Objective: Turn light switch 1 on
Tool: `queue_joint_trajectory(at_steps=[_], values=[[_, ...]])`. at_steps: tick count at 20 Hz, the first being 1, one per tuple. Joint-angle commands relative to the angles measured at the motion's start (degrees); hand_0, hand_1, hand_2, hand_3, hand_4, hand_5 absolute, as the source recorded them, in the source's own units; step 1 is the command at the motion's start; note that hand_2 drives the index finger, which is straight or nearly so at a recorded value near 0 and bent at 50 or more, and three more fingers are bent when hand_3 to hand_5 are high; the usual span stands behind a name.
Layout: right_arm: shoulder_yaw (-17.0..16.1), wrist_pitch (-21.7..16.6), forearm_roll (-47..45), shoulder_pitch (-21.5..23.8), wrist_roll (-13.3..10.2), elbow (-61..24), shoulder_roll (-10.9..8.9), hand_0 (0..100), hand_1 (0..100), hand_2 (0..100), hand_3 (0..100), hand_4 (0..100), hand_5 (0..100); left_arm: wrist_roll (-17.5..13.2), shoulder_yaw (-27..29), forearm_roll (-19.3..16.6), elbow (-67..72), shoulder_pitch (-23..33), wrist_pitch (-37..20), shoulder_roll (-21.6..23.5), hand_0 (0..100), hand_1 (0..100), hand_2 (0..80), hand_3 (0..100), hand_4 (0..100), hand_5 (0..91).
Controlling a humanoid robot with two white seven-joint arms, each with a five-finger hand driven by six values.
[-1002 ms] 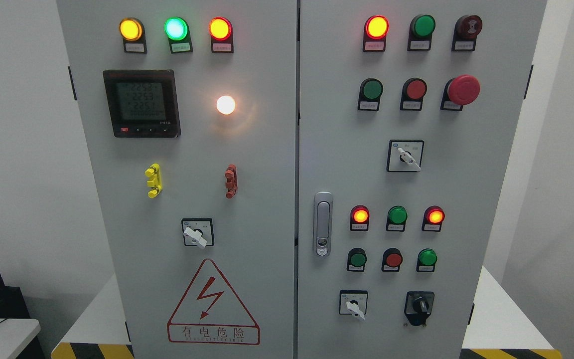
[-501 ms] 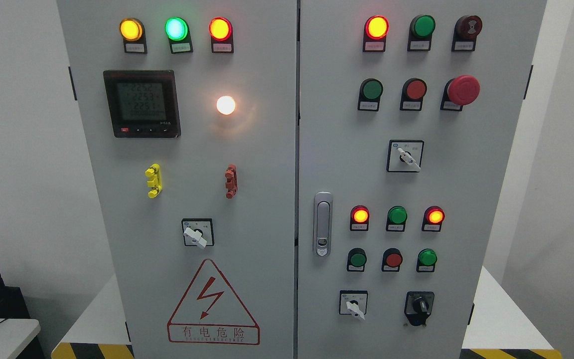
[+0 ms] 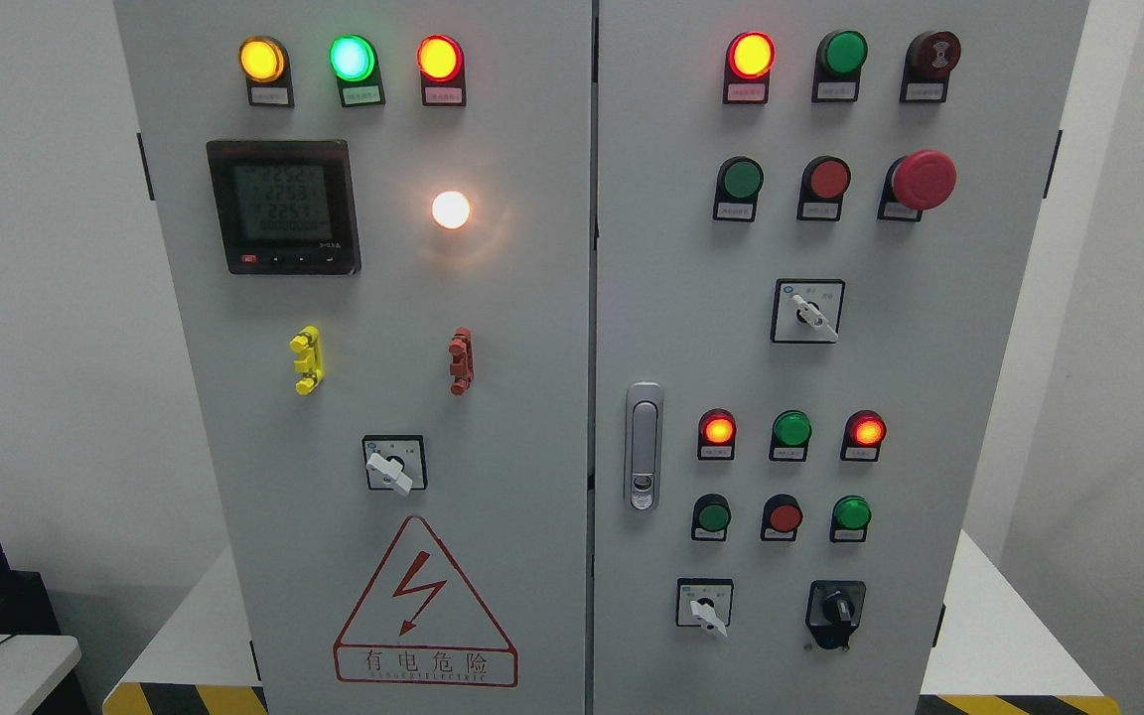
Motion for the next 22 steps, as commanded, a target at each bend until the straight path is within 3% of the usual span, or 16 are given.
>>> queue_joint_trajectory(at_steps=[1, 3, 5, 8, 13, 22], values=[[1.32, 0.04, 0.26, -0.01, -0.01, 0.00, 0.06, 12, 39, 0, 0, 0, 0, -0.09, -12.62, -0.60, 26.52, -1.56, 1.81, 1.96, 2, 0, 0.0, 0, 0, 0.0], [1.32, 0.04, 0.26, -0.01, -0.01, 0.00, -0.03, 12, 39, 0, 0, 0, 0, 0.34, -18.78, -0.87, 26.88, -1.83, 3.83, 1.87, 3, 1, 0.0, 0, 0, 0.0], [1.32, 0.04, 0.26, -0.01, -0.01, 0.00, -0.03, 12, 39, 0, 0, 0, 0, 1.83, -21.52, -0.87, 26.88, -2.18, 4.63, 1.69, 3, 1, 0.0, 0, 0, 0.0], [1.32, 0.04, 0.26, 0.08, -0.01, 0.00, 0.06, 12, 39, 0, 0, 0, 0, 2.19, -21.80, -1.48, 28.10, -4.45, 6.47, 1.52, 2, 0, 0.0, 0, 0, 0.0], [1.32, 0.04, 0.26, -0.01, -0.01, 0.00, -0.03, 12, 39, 0, 0, 0, 0, 1.93, -21.88, -6.57, 32.77, -8.24, 6.92, 1.96, 2, 0, 0.0, 0, 0, 0.0], [1.32, 0.04, 0.26, -0.01, -0.01, 0.00, -0.03, 12, 39, 0, 0, 0, 0, 2.46, -23.47, -6.58, 33.03, -10.62, 8.41, 2.13, 1, 1, 0.0, 0, 0, 0.0]])
